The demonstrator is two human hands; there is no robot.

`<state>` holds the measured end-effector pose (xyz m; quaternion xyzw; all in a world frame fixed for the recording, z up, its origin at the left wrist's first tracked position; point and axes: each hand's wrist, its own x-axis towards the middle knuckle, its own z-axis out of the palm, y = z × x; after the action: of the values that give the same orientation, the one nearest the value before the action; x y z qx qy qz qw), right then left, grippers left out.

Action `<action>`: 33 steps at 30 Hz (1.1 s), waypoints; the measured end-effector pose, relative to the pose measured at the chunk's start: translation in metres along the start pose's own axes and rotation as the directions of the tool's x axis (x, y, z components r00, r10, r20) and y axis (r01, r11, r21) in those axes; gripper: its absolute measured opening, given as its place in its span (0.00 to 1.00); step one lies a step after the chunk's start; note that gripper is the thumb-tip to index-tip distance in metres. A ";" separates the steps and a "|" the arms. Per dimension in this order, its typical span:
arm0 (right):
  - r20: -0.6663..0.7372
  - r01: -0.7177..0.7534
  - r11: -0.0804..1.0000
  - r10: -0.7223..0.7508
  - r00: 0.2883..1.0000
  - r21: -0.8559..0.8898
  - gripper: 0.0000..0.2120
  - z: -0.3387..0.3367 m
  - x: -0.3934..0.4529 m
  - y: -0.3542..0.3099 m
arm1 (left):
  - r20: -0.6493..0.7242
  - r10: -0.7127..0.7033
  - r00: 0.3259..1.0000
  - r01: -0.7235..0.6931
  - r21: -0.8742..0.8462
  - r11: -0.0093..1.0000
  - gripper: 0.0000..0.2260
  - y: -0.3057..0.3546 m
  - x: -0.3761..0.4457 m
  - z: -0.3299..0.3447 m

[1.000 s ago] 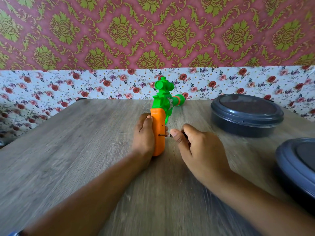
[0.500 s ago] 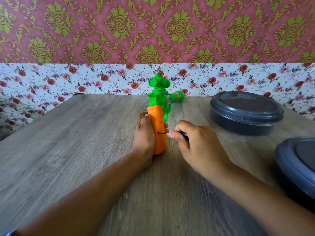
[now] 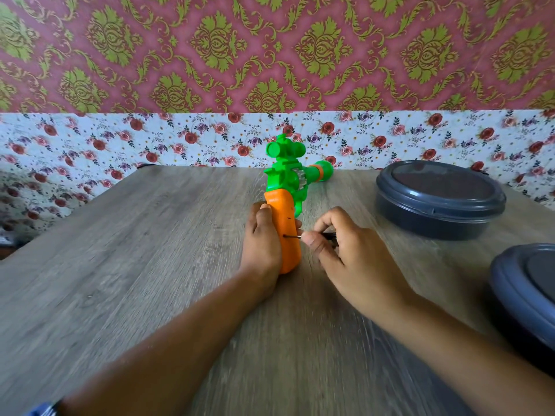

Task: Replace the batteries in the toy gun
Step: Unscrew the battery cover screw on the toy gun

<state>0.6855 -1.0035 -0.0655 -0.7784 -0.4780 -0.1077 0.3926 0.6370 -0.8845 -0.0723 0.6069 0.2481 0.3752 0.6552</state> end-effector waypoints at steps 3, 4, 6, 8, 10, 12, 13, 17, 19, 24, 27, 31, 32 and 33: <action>0.042 0.001 0.978 0.008 0.999 -0.208 0.25 -0.007 0.001 -0.001 | -0.013 0.050 0.999 -0.049 0.042 0.998 0.13 0.005 -0.004 0.001; 0.048 -0.003 0.985 0.011 0.999 -0.171 0.25 -0.008 0.002 -0.001 | 0.001 0.068 0.998 -0.068 0.061 0.996 0.13 0.006 -0.006 0.002; 0.045 -0.014 0.999 0.016 0.999 -0.036 0.20 -0.008 0.003 0.002 | 0.019 0.094 0.995 -0.095 0.106 0.990 0.13 0.006 -0.009 0.003; 0.029 0.011 0.999 -0.012 1.000 0.034 0.16 -0.007 0.005 0.002 | 0.008 0.107 0.994 -0.107 0.125 0.986 0.13 0.003 -0.008 0.001; 0.018 0.070 0.996 -0.071 0.997 0.054 0.12 -0.009 0.005 0.000 | 0.008 0.084 0.996 -0.084 0.110 0.990 0.12 0.001 -0.006 0.000; 0.023 0.099 0.993 -0.101 0.995 0.061 0.09 -0.010 0.005 -0.001 | 0.009 0.069 0.998 -0.070 0.110 0.991 0.13 0.001 -0.005 0.000; 0.024 0.109 0.992 -0.111 0.994 0.056 0.08 -0.010 0.004 -0.001 | 0.006 0.068 0.998 -0.068 0.114 0.991 0.13 0.002 -0.006 0.000; 0.018 0.158 0.987 -0.158 0.987 0.022 0.07 -0.012 0.006 0.000 | 0.026 0.074 0.997 -0.076 0.122 0.990 0.12 0.004 -0.008 0.000; 0.024 0.143 0.989 -0.144 0.989 0.039 0.08 -0.011 0.006 0.003 | 0.013 0.071 0.997 -0.072 0.132 0.989 0.14 0.005 -0.009 0.000; 0.114 0.014 0.998 -0.021 0.993 0.059 0.21 -0.010 0.004 0.003 | -0.003 0.073 0.997 -0.072 0.109 0.991 0.15 0.004 -0.008 0.001; 0.139 -0.018 0.998 0.027 0.990 -0.066 0.23 -0.015 0.005 0.004 | -0.002 0.086 0.996 -0.085 0.119 0.989 0.15 0.007 -0.010 0.003; 0.255 -0.114 0.983 0.075 0.964 0.143 0.12 -0.017 0.005 -0.006 | 0.012 0.061 0.998 -0.062 0.100 0.993 0.15 0.000 -0.004 0.002; 0.253 -0.100 0.986 0.063 0.965 0.136 0.11 -0.017 0.005 -0.008 | 0.012 0.050 0.999 -0.051 0.095 0.994 0.15 -0.001 -0.002 0.002; 0.237 -0.080 0.990 0.049 0.970 0.120 0.11 -0.016 0.005 -0.008 | 0.010 0.049 0.999 -0.050 0.096 0.994 0.15 -0.002 -0.001 0.001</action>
<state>0.6850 -1.0094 -0.0478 -0.7739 -0.5011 0.0283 0.3863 0.6379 -0.8863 -0.0745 0.6451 0.2482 0.3765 0.6169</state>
